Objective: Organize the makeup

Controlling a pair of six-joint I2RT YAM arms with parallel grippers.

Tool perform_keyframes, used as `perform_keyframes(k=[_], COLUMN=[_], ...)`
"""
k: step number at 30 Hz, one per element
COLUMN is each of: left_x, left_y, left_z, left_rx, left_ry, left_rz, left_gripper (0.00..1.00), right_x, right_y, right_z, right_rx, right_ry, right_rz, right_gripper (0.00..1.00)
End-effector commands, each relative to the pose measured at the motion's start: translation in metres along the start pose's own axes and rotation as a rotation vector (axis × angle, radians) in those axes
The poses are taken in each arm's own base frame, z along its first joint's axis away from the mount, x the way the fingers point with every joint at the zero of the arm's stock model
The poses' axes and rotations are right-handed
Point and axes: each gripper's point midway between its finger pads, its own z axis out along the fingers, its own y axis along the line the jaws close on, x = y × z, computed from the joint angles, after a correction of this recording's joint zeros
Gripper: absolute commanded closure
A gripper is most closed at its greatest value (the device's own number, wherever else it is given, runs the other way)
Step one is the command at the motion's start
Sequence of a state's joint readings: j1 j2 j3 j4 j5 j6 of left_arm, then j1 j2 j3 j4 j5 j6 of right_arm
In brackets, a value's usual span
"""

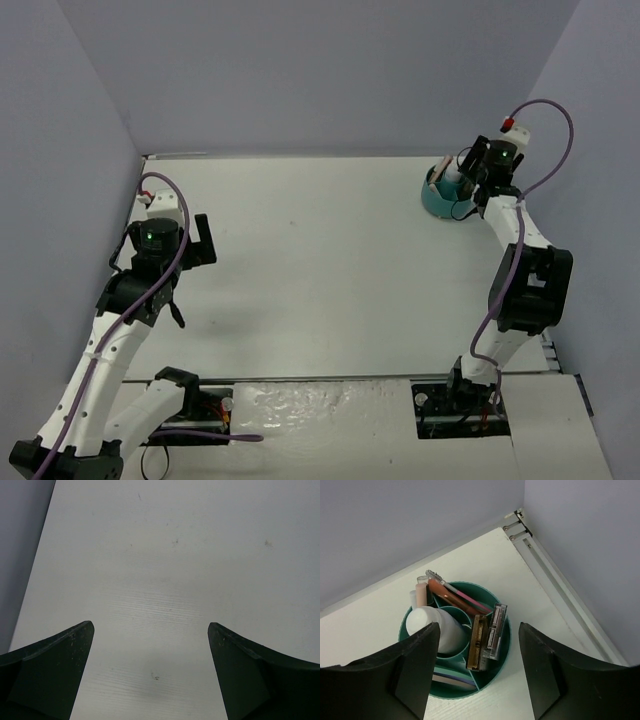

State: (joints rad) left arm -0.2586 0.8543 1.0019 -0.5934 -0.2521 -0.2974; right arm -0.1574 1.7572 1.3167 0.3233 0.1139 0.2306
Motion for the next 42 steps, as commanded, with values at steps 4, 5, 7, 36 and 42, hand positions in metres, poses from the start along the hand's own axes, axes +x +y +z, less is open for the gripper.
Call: perform_keyframes(k=[4, 5, 7, 36, 42], left_x=[-0.031, -0.031, -0.034, -0.043, -0.024], left_y=[0.003, 0.003, 0.004, 0.023, 0.026], left_z=[-0.012, -0.013, -0.015, -0.039, -0.028], left_rx=[0.007, 0.008, 0.009, -0.045, -0.064], left_ry=[-0.117, -0.120, -0.131, -0.208, -0.169], left_rz=[-0.036, -0.036, -0.038, -0.027, -0.014], left_gripper=[0.03, 0.03, 0.03, 0.03, 0.03], right_x=[-0.101, -0.109, -0.108, -0.104, -0.099], right_y=[0.013, 0.011, 0.008, -0.022, -0.016], right_z=[-0.102, -0.123, -0.147, -0.359, -0.352], right_rx=[-0.099, -0.108, -0.118, -0.161, -0.165], right_ry=[-0.197, -0.222, -0.220, -0.491, -0.463], right_rz=[0.014, 0.016, 0.031, 0.108, 0.094], right_gripper=[0.07, 0.03, 0.01, 0.00, 0.00])
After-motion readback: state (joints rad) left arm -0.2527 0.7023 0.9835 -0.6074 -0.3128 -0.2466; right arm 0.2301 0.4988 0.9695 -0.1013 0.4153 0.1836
